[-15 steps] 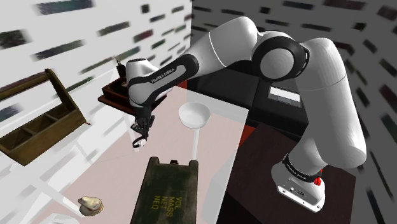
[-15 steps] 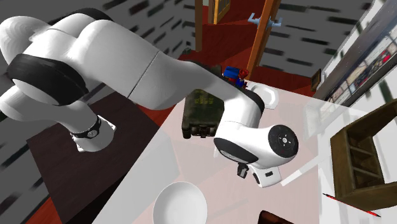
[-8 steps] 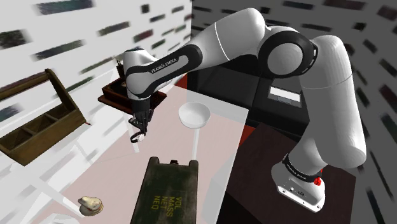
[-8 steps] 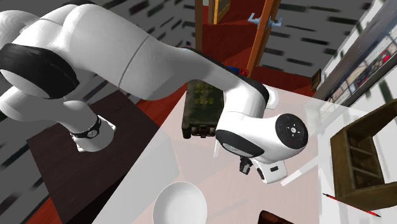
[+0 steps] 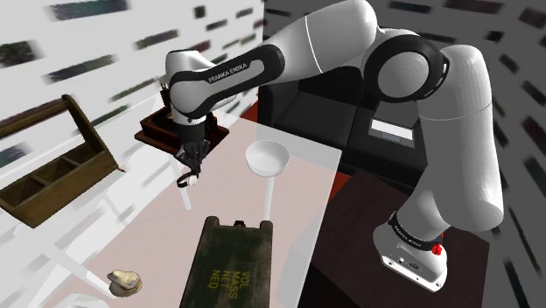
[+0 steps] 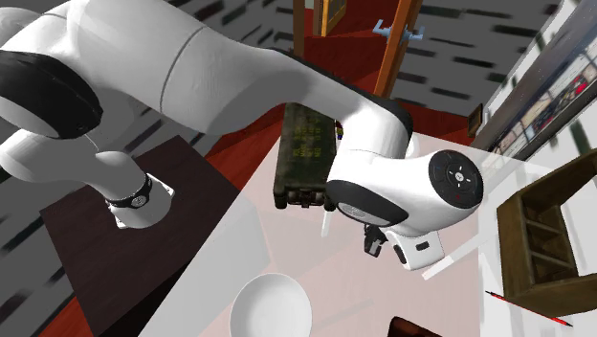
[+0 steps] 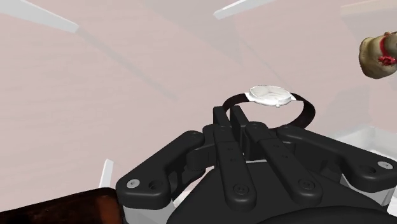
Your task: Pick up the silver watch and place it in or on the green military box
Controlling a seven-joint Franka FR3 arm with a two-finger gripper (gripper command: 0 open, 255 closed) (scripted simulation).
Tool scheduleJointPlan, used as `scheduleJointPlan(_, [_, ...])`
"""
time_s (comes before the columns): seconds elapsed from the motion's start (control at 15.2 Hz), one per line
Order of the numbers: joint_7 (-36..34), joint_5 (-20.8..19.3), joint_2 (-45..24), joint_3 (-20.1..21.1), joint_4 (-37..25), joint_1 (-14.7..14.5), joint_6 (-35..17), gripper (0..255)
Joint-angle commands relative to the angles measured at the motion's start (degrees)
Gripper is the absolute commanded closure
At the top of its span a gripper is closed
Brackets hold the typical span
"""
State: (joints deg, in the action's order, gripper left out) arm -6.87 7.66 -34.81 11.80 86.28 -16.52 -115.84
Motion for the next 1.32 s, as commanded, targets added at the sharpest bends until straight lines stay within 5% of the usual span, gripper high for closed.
scheduleJointPlan(0.0, [-0.3, 0.1, 0.8, 0.1, -0.2, 0.0, 1.0, 255])
scheduleJointPlan(0.59, [-1.2, 0.1, 3.3, 0.3, -3.2, 0.1, 6.3, 255])
scheduleJointPlan(1.25, [-7.7, 3.3, 17.9, 4.1, 19.0, -4.3, -3.1, 255])
